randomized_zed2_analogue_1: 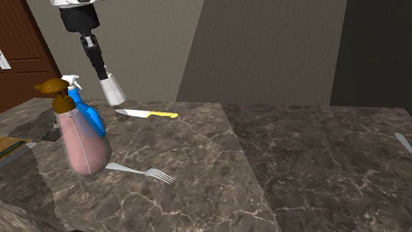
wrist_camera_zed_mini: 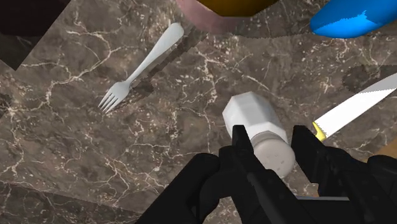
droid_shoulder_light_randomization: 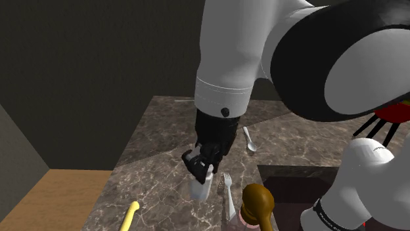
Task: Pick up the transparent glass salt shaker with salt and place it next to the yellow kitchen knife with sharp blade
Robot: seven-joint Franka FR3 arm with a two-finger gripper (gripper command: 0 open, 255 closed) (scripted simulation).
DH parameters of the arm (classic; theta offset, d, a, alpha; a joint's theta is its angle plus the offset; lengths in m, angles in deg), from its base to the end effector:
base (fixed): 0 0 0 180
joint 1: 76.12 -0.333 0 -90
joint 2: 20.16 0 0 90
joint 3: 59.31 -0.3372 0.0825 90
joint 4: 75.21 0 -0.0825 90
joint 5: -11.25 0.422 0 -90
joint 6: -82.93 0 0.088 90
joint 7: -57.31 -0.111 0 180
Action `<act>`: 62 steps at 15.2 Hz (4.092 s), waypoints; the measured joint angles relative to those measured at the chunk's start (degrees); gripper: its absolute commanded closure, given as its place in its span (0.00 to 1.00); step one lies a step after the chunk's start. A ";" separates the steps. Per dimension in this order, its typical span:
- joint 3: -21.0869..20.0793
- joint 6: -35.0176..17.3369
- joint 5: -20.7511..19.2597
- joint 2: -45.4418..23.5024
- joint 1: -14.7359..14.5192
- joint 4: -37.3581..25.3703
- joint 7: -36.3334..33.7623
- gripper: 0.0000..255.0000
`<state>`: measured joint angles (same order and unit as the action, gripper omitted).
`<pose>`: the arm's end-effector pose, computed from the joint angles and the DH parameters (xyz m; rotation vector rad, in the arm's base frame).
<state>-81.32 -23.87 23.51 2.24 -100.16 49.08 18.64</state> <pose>0.3088 0.3723 0.5516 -3.0512 -0.0779 -0.0079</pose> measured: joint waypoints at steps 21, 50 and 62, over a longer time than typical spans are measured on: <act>-10.15 -10.14 3.54 -0.28 -4.51 7.96 -10.97 1.00; -13.90 -26.60 2.71 -7.52 -3.95 17.53 -11.86 0.00; -11.52 -18.23 4.02 -2.33 -4.57 14.12 -10.48 0.00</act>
<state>-92.84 -42.10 27.53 -0.09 -104.74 63.19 8.16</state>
